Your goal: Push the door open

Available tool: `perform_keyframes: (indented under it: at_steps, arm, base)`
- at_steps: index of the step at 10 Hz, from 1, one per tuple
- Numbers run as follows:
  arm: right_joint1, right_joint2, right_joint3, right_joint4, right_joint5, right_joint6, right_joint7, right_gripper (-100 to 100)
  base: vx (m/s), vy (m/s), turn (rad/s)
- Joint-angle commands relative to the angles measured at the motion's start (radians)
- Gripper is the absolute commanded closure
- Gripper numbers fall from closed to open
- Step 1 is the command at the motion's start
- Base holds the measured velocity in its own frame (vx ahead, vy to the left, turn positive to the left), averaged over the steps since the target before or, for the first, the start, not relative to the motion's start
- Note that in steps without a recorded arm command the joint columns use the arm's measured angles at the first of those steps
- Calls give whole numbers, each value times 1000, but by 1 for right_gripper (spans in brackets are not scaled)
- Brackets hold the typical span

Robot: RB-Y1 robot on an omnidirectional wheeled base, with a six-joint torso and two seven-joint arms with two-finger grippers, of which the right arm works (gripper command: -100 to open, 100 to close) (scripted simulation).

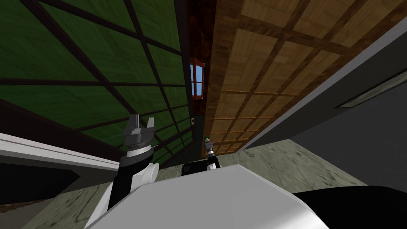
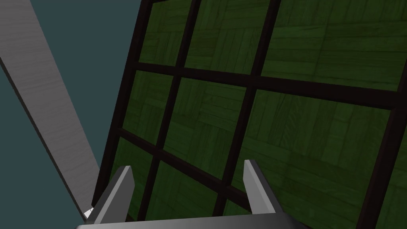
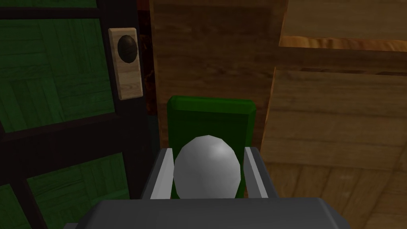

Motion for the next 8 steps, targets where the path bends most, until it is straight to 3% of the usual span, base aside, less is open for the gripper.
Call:
perform_keyframes:
  at_steps: [1, 2, 5, 6, 7, 8]
  arm:
    - [-6, -10, -50, -3, -12, -10, 10, 100]
    - [-6, -10, -50, -3, -12, -10, 10, 100]
    - [-15, -12, -99, 7, -23, -18, 17, 100]
    - [-15, -12, -99, 7, -23, -18, 17, 100]
    - [-19, -12, -125, 12, -29, -23, 21, 100]
    - [-19, -12, -125, 12, -29, -23, 21, 100]
  base:
    - [44, -2, 189]
    - [37, -3, 51]
    - [26, -3, 107]
    - [16, 2, 65]
    - [22, 3, 118]
    - [28, -1, 76]
